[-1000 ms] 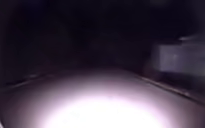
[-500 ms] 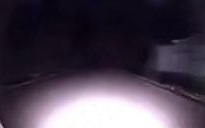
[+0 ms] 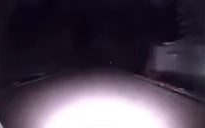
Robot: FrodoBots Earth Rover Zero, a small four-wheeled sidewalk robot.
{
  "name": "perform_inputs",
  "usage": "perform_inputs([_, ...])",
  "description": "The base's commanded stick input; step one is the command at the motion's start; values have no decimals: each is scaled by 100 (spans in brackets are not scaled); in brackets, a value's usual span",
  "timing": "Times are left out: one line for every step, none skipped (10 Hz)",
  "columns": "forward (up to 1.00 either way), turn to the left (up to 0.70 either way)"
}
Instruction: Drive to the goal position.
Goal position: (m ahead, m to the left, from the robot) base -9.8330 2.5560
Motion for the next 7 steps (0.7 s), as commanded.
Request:
perform_inputs([-100,0])
perform_inputs([-100,0])
perform_inputs([-100,0])
perform_inputs([-100,0])
perform_inputs([-100,0])
perform_inputs([-100,0])
perform_inputs([-100,0])
